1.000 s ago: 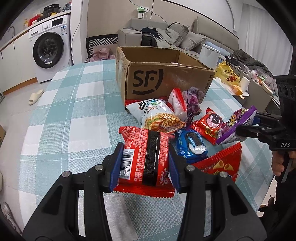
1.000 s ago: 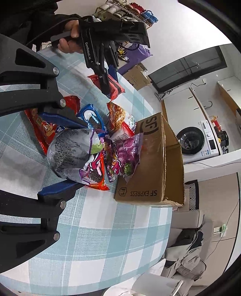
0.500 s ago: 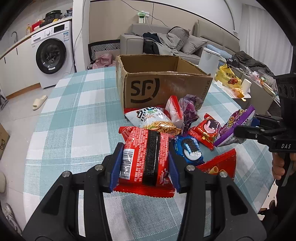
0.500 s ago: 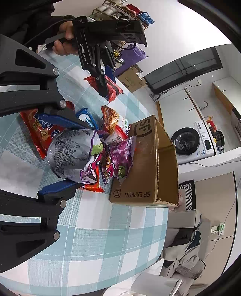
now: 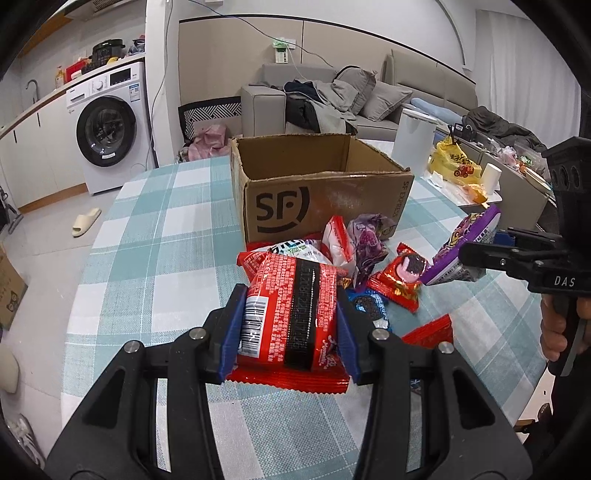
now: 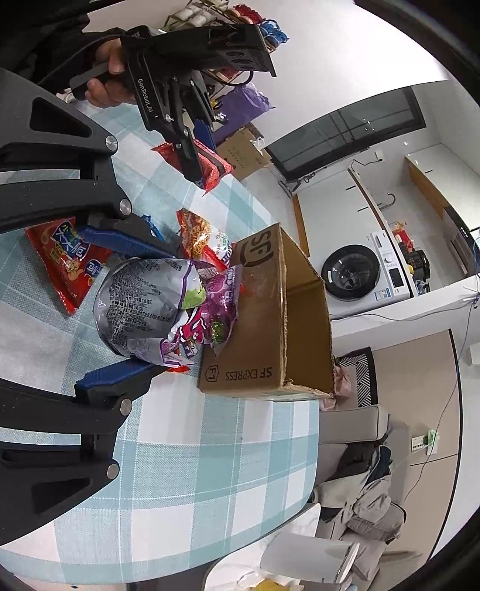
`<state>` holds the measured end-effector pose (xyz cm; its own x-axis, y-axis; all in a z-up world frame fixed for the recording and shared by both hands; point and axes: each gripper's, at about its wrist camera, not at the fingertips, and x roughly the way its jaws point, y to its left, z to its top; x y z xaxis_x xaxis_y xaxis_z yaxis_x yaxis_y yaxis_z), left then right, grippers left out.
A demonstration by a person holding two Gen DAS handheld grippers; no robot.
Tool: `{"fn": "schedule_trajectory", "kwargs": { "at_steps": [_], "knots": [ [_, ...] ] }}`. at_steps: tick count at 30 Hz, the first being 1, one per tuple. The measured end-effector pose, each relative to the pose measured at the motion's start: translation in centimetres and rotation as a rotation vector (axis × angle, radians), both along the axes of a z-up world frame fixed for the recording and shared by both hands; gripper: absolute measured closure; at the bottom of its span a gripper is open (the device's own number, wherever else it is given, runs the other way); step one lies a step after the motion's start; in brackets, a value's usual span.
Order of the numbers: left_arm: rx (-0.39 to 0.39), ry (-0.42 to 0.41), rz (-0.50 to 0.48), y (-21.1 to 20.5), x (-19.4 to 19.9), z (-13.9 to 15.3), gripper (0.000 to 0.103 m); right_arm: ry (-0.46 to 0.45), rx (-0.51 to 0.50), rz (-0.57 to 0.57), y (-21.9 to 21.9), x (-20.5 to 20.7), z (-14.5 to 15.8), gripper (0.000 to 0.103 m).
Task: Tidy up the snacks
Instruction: 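Lift both held bags and carry them over the cardboard box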
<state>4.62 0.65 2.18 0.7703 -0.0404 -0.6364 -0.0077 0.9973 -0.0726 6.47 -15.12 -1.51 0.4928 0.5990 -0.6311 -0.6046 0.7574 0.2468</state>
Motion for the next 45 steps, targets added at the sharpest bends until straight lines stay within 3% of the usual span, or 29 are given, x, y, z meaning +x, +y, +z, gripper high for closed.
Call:
{"fn": "schedule_trajectory", "kwargs": {
  "at_steps": [15, 45],
  "knots": [
    [-0.012, -0.031, -0.002, -0.3, 1.1, 1.5, 0.061, -0.045, 0.037, -0.022, 0.5, 0.4, 1.9, 0.05],
    [-0.007, -0.086, 0.014, 0.1, 9.1, 5.1, 0.061, -0.095, 0.107, -0.112, 1.6, 4.8, 6.2, 0.05]
  ]
}}
